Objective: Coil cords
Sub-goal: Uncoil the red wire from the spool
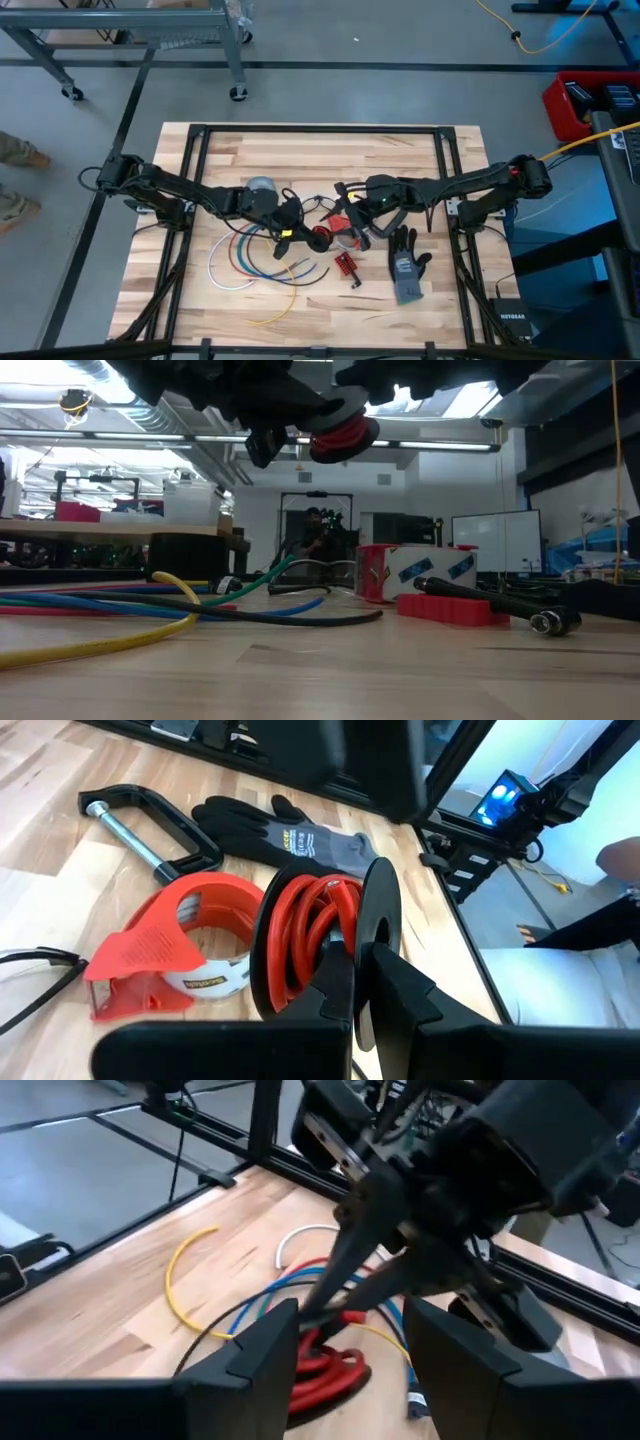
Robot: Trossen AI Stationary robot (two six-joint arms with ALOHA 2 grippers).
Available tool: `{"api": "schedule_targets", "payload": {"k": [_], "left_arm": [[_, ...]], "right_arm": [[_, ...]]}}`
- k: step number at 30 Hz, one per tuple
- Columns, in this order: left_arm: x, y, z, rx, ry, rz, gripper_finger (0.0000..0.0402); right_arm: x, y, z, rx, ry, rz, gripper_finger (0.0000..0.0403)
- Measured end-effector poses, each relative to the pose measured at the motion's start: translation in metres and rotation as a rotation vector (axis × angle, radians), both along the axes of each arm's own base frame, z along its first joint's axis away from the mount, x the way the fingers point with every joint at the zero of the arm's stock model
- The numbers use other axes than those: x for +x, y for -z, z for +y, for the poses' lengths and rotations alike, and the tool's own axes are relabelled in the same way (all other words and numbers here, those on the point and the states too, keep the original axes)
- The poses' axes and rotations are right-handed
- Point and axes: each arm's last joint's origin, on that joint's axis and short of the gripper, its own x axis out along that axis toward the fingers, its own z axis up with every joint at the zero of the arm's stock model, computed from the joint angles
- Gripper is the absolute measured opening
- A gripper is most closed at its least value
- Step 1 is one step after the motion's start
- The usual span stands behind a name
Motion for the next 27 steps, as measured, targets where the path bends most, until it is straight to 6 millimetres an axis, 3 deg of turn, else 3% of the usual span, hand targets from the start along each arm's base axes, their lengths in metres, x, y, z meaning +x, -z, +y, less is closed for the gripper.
{"api": "schedule_targets", "payload": {"k": [8, 27], "left_arm": [[0.003, -0.003, -0.002, -0.01, 0.006, -0.053, 0.0004], [0.02, 0.013, -0.003, -0.079, -0.019, -0.103, 0.0004]], "right_arm": [[0.001, 0.001, 0.0, 0.0, 0.006, 0.001, 0.0186], [-0.001, 0.004, 0.001, 0.013, -0.026, 0.042, 0.0186]]}}
